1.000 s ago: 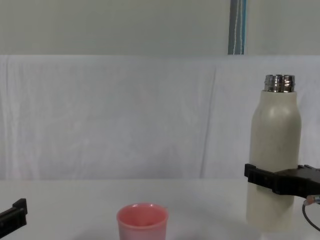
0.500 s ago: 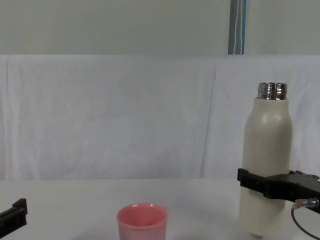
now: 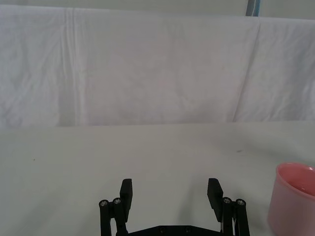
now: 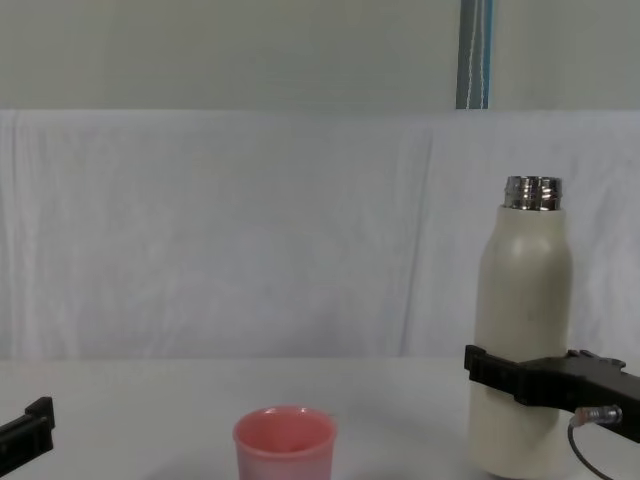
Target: Grasp the thermos with one hand and pour water into the cup lid.
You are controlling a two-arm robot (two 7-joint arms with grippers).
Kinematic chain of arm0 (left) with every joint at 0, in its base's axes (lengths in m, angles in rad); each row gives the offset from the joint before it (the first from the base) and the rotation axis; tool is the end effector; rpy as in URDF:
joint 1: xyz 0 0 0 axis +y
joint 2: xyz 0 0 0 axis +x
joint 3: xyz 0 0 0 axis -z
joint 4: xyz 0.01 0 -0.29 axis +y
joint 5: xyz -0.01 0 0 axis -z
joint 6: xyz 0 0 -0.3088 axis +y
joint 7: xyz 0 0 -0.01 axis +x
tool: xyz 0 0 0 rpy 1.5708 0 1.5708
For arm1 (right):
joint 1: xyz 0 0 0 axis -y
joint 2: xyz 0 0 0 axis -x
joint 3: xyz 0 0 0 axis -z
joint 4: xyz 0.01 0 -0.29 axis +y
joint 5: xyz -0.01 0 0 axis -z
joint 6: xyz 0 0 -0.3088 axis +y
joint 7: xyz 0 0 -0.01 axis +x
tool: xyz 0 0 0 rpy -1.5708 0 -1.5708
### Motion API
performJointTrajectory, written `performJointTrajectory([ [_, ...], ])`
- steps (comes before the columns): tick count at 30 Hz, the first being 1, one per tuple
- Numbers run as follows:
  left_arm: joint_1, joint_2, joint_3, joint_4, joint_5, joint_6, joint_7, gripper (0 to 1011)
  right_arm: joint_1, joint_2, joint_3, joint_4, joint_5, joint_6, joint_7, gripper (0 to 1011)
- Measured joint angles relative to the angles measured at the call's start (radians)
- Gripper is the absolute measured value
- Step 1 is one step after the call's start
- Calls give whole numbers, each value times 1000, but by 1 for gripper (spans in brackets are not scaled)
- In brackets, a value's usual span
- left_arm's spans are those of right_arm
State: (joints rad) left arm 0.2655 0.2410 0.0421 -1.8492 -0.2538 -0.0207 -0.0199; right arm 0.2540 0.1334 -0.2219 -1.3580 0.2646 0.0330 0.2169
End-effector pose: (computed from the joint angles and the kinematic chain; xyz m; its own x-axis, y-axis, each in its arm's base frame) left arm 0.2530 0.0376 -0.2852 0.1245 0.9917 -0.0326 -0.9921 0.1240 -0.0175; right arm 0.3954 0.0209 -0.2832 0.3922 -0.9159 -0.0858 0.9191 0.3941 -0.0053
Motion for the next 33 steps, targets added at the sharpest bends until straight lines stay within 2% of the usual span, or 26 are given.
performJointTrajectory([
  [15, 0, 0, 0, 0, 0, 0, 0, 1001, 5, -4, -20, 19, -16, -15, 1, 961],
  [33, 0, 0, 0, 0, 0, 0, 0, 1001, 7, -4, -25, 25, -21, -6, 6, 961],
])
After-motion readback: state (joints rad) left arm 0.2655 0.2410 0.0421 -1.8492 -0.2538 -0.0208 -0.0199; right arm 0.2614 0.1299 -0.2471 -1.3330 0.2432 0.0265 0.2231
